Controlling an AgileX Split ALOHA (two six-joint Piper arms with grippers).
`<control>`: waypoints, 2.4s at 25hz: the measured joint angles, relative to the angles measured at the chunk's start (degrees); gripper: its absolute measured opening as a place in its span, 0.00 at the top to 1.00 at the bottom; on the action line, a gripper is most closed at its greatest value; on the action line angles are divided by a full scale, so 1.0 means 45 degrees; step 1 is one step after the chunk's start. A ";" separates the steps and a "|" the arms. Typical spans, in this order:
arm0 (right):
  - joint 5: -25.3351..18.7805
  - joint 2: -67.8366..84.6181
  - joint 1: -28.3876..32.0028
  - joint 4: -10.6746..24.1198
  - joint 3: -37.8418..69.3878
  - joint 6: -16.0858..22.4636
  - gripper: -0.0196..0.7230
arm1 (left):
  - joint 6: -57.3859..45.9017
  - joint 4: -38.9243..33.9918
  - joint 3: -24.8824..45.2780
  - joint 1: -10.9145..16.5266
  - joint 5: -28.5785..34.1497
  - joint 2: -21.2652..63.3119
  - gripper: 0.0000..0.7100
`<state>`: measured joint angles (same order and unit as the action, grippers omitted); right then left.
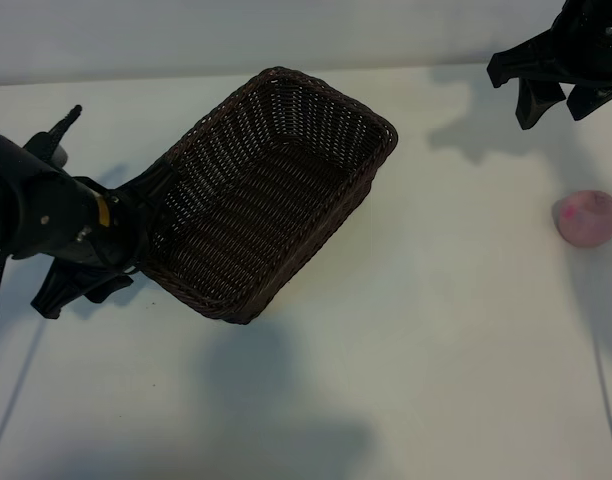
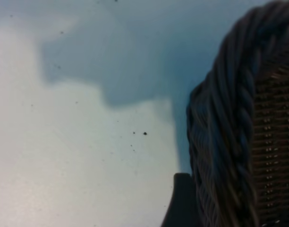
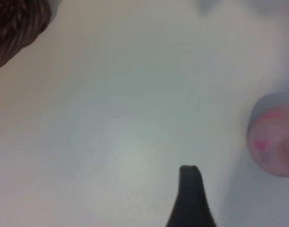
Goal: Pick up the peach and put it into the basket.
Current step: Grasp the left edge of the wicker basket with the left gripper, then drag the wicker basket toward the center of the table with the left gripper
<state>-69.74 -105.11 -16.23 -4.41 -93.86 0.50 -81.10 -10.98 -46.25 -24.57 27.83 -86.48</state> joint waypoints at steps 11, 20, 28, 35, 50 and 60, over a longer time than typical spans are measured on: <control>0.0000 0.0000 0.0000 -0.0031 0.0000 0.0000 0.29 | 0.2290 0.1871 0.0000 0.0859 -0.0033 -0.0014 0.23; 0.0000 0.0000 0.0000 -0.0041 0.0000 0.0000 0.29 | 0.3161 0.2745 0.0000 0.0872 -0.0159 -0.0795 0.23; 0.0000 0.0000 0.0000 -0.0067 0.0000 0.0000 0.29 | 0.3207 0.2780 0.0000 0.0872 -0.0459 -0.1387 0.24; -0.0011 0.0000 0.0000 -0.0067 0.0000 0.0000 0.29 | 0.3207 0.2948 0.0000 0.0872 -0.0677 -0.1645 0.44; -0.0003 0.0000 0.0000 -0.0077 0.0000 0.0000 0.29 | 0.3783 0.3193 0.0044 0.0896 -0.1637 -0.1645 0.86; -0.0003 0.0000 0.0000 -0.0077 0.0000 0.0000 0.29 | 0.6116 0.4781 0.0081 0.0896 -0.1919 -0.0893 0.86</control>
<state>-69.75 -105.11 -16.23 -4.76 -93.86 0.50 -53.58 10.53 -45.88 -20.54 19.20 -90.50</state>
